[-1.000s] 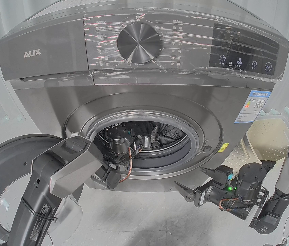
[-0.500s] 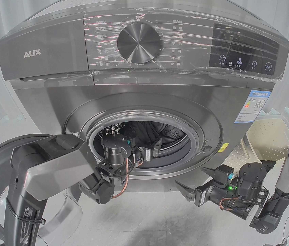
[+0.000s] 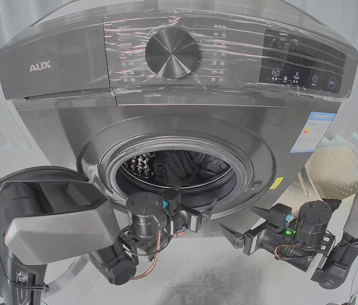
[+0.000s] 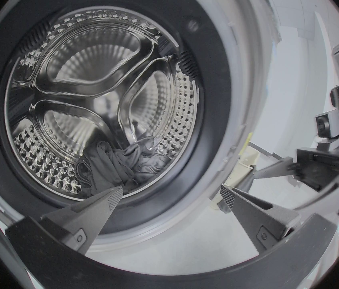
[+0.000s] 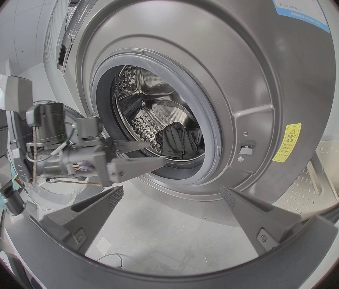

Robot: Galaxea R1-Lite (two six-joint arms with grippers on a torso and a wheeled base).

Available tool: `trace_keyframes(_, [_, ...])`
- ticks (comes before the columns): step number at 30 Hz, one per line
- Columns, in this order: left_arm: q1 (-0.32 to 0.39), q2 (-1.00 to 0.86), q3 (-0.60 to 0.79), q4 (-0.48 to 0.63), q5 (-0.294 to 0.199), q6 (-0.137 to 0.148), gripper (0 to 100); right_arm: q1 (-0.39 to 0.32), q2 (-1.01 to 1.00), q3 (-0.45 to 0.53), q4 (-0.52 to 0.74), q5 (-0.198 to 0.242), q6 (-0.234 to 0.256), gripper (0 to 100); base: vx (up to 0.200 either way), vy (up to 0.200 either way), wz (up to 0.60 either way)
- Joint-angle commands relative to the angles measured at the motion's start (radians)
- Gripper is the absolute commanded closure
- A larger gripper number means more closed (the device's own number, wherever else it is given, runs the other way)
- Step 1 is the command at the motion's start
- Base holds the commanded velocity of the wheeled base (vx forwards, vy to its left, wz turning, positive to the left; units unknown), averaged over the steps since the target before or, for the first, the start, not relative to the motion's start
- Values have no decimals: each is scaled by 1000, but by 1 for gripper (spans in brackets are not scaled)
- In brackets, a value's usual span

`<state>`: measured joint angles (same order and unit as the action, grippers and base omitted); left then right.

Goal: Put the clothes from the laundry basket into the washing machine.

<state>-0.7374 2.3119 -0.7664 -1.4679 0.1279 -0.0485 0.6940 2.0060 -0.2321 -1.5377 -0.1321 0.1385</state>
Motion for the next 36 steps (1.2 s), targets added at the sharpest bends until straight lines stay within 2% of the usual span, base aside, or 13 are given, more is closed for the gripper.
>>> trace_keyframes(1, [-65, -121, 150, -57, 9, -45, 0, -8, -49, 25, 1, -1, 1, 0, 0, 0, 0])
trace_keyframes(5, [-53, -263, 320, -83, 12, -120, 0, -13, -124, 62, 1, -3, 0, 0, 0, 0, 0])
trace_keyframes(7, [-46, -355, 406, -83, 38, -156, 0, -14, -151, 63, 1, -7, -2, 0, 0, 0, 0])
trace_keyframes(8, [-45, -368, 418, -83, 41, -162, 0, -16, -158, 63, 1, -9, -2, 0, 0, 0, 0])
trace_keyframes(10, [-54, -505, 532, -80, 55, -215, 0, -16, -191, 68, 5, -12, 0, 0, 0, 0, 0])
trace_keyframes(12, [-62, -552, 582, -80, 55, -226, 0, -16, -204, 74, 7, -14, 4, 0, 0, 0, 0])
trace_keyframes(22, [-5, -730, 717, -80, 50, -215, 0, -96, -355, 189, 16, -26, -5, 0, 0, 0, 0])
trace_keyframes(27, [24, -789, 730, -80, 55, -148, 0, -119, -412, 232, 27, -44, -8, 0, 0, 0, 0])
trace_keyframes(28, [26, -790, 731, -80, 55, -145, 0, -120, -415, 232, 27, -44, -8, 0, -200, 0, 0])
trace_keyframes(29, [44, -802, 743, -80, 56, -117, 0, -131, -429, 232, 30, -44, -10, 0, -200, 0, 0])
trace_keyframes(32, [81, -842, 765, -77, 59, -76, 0, -140, -463, 232, 48, -46, -10, 0, -200, 0, 0])
trace_keyframes(34, [96, -868, 766, -68, 62, -59, 0, -140, -504, 232, 103, -47, -5, 0, -200, 0, 0])
trace_keyframes(36, [107, -908, 766, -38, 75, -57, 0, -149, -569, 232, 194, -47, -4, 0, -200, 0, 0])
